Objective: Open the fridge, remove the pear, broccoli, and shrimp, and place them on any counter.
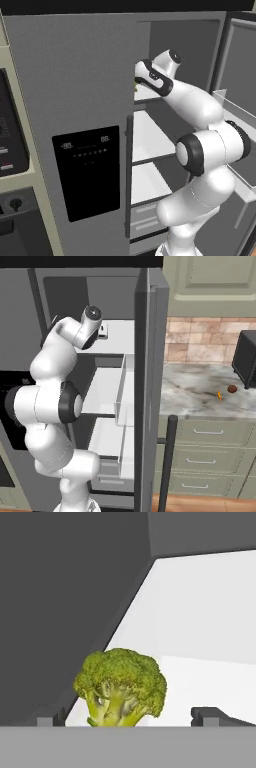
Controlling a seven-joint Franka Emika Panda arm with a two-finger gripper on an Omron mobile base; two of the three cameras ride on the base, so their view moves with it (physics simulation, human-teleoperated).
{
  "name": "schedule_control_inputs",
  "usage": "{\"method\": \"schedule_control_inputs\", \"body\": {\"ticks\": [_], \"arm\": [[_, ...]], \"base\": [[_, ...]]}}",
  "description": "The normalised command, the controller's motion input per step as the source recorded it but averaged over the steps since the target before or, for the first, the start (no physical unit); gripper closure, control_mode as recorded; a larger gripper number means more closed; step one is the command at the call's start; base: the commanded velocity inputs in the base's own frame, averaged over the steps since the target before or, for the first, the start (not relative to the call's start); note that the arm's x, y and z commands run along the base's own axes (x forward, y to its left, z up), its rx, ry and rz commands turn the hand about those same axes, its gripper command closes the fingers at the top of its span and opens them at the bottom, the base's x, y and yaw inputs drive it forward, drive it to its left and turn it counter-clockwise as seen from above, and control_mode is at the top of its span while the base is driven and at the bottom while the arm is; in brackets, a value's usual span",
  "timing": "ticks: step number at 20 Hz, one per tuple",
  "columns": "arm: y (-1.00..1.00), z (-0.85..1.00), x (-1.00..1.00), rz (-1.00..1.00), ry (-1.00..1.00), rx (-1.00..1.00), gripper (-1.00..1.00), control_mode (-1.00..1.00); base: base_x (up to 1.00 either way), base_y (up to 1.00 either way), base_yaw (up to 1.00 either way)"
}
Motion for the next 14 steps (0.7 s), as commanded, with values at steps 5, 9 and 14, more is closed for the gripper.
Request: {"method": "schedule_control_inputs", "body": {"ticks": [5, 9, 14], "arm": [[0.23, -0.09, 0.46, 0.04, 0.04, 0.0, -1.0, -1.0], [0.16, -0.32, 0.98, 0.09, 0.14, 0.0, -1.0, -1.0], [0.32, -0.26, 0.57, 0.13, 0.1, 0.0, 1.0, -1.0]], "base": [[0.0, 0.0, 0.0], [0.0, 0.0, 0.0], [0.0, 0.0, 0.0]]}}
